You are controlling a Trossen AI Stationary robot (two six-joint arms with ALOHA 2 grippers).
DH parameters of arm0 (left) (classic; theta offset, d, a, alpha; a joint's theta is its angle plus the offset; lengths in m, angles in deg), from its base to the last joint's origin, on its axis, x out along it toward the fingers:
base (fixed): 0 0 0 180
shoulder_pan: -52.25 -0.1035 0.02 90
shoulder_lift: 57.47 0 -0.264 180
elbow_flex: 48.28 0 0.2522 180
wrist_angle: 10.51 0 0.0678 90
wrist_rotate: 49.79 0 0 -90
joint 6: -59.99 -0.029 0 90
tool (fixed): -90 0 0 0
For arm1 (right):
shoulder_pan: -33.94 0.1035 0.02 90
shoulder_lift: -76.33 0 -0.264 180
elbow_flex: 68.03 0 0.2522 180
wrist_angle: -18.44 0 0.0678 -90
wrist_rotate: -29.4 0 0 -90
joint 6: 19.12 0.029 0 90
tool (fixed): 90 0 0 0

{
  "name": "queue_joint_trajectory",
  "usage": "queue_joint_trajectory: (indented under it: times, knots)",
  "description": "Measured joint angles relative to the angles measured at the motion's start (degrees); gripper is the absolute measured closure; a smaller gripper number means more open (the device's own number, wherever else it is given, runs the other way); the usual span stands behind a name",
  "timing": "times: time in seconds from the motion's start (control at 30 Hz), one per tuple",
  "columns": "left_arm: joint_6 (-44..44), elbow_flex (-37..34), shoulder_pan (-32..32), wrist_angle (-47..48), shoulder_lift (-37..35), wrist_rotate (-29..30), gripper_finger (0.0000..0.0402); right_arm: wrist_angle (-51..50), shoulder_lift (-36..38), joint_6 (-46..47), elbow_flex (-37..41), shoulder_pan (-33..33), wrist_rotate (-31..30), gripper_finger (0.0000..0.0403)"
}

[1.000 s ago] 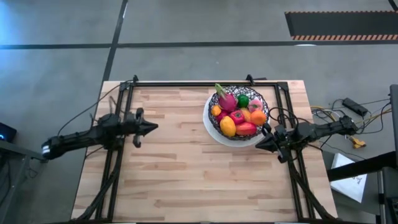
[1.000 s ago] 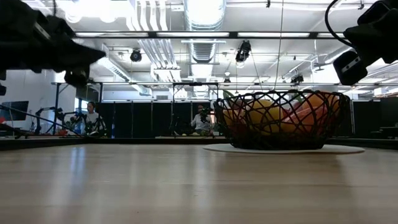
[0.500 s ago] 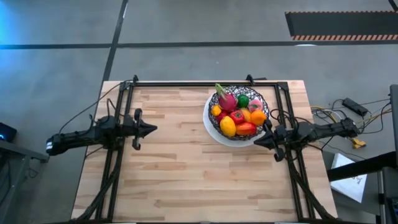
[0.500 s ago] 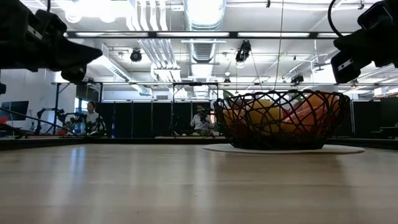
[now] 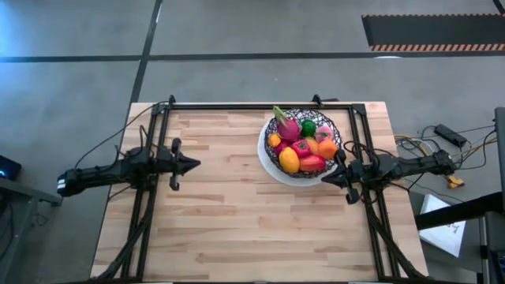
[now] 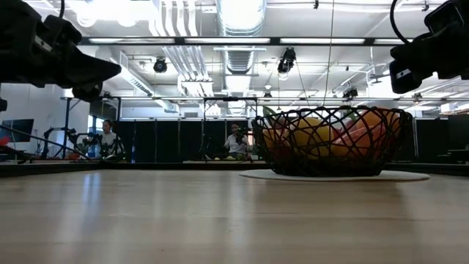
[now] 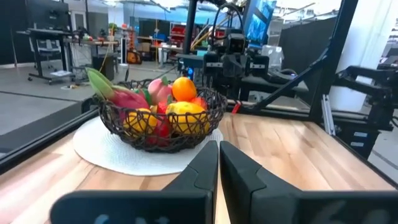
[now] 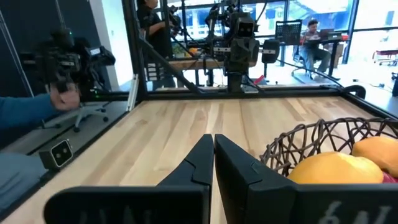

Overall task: Build produce basket
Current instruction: Return to Home Position

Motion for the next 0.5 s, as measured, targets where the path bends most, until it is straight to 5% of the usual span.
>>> queue_joint_trajectory:
  times: [0.5]
  knots:
    - [0.0, 0.0, 0.0, -0.8, 3.6, -0.2, 0.0402, 0.1, -6.4, -3.6, -0.1, 0.0, -0.5, 0.0394]
